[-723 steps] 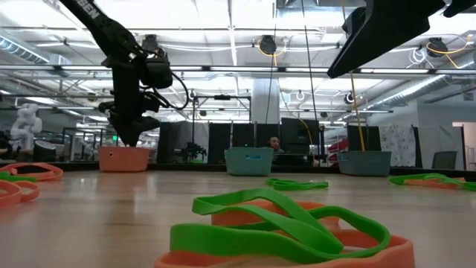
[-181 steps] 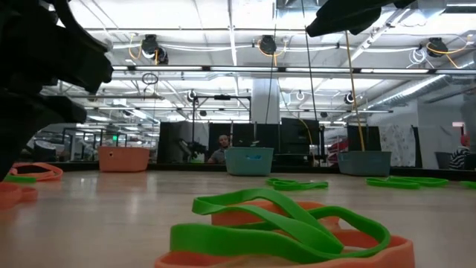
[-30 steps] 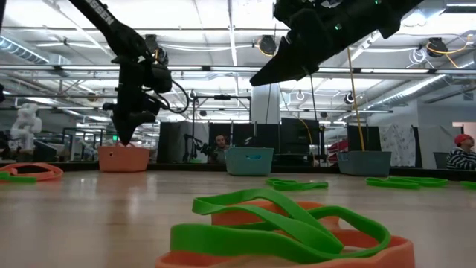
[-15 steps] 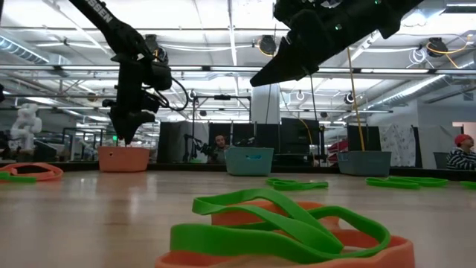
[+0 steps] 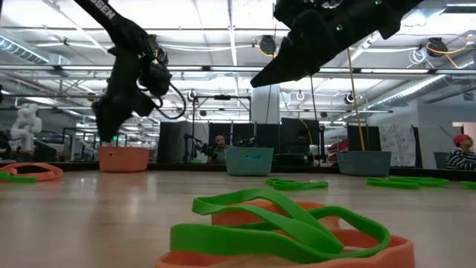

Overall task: Sort rubber bands into baskets
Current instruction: Put the orange rubber band into the orange bin

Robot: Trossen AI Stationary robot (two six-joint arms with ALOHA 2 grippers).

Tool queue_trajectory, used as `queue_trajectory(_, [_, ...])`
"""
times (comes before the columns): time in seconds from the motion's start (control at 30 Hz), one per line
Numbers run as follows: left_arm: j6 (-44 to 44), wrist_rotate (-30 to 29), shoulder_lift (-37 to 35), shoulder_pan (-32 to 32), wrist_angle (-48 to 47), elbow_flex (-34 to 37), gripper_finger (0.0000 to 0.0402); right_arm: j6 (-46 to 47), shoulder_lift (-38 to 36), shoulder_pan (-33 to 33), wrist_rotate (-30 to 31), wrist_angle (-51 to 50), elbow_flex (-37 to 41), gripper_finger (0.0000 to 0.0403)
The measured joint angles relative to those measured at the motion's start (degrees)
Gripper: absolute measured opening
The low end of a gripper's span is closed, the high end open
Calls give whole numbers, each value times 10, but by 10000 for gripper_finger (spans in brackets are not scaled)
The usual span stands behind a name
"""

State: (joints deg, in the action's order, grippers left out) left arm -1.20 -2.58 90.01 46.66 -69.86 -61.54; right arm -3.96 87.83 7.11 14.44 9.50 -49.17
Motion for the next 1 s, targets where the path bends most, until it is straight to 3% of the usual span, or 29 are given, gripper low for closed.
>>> queue_trajectory(0.13, [-24, 1, -36, -89, -62, 0, 203, -12, 0, 0, 0, 0, 0, 0])
queue_trajectory(0.47, [-167, 4, -165, -321, -51, 0, 203, -11, 0, 0, -15, 1, 0, 0])
queue_trajectory(0.77, [-293, 10, -145, -495, -42, 48, 203, 2, 0, 1, -17, 0, 0, 0])
queue_trajectory(1.0, [-329, 13, -110, -540, 7, 131, 203, 2, 0, 1, -28, 1, 0, 0])
